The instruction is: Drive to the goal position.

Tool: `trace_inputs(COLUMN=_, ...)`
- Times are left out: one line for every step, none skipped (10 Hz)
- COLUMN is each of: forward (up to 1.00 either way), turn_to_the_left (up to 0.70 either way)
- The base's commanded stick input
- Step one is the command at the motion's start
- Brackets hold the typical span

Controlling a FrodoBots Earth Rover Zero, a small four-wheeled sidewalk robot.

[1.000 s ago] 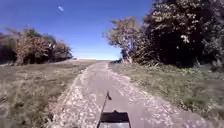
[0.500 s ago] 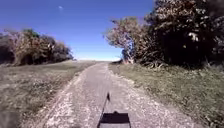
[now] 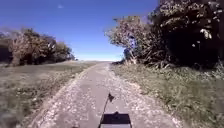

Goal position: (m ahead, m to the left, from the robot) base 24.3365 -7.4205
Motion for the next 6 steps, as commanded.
trace_inputs(forward=1.00, turn_to_the_left=0.10)
trace_inputs(forward=1.00, turn_to_the_left=0.03)
trace_inputs(forward=1.00, turn_to_the_left=0.00)
trace_inputs(forward=1.00, turn_to_the_left=0.00)
trace_inputs(forward=1.00, turn_to_the_left=0.00)
trace_inputs(forward=1.00, turn_to_the_left=0.00)
